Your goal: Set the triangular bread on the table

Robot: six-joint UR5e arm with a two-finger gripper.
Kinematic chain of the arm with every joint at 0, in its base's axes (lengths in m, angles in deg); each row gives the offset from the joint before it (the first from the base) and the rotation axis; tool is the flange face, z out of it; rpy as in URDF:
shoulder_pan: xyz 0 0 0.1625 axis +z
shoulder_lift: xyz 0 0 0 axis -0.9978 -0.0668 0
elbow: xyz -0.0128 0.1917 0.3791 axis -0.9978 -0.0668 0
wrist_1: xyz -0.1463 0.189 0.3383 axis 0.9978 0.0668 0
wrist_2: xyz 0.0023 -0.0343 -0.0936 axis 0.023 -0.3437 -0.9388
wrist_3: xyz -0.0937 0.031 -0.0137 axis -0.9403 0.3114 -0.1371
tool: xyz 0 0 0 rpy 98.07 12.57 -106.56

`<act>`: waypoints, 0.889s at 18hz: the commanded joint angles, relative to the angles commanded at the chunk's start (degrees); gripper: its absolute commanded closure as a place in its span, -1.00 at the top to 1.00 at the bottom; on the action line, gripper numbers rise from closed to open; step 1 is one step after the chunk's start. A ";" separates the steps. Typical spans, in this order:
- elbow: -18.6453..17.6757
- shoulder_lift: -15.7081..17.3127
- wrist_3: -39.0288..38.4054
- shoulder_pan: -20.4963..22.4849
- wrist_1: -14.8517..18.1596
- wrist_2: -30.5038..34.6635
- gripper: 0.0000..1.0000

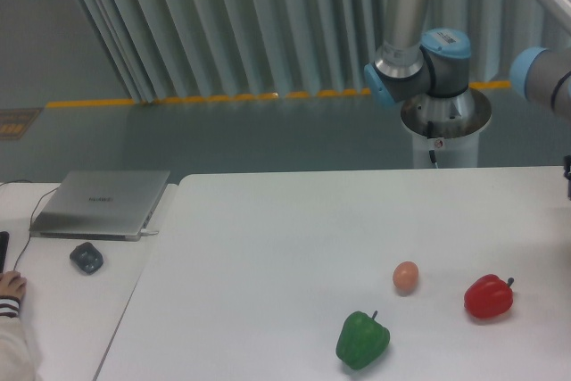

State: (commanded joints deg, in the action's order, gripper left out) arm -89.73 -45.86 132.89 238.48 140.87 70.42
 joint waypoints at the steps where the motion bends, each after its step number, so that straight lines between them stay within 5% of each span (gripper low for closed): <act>1: 0.00 -0.26 -0.35 0.26 -1.49 0.00 1.00; 9: 4.22 -4.65 -10.44 2.99 -2.65 -0.26 1.00; 16: 4.31 -7.03 -18.90 3.17 -3.79 -1.41 1.00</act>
State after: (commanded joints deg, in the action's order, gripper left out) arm -85.42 -52.89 114.00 241.65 137.08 69.01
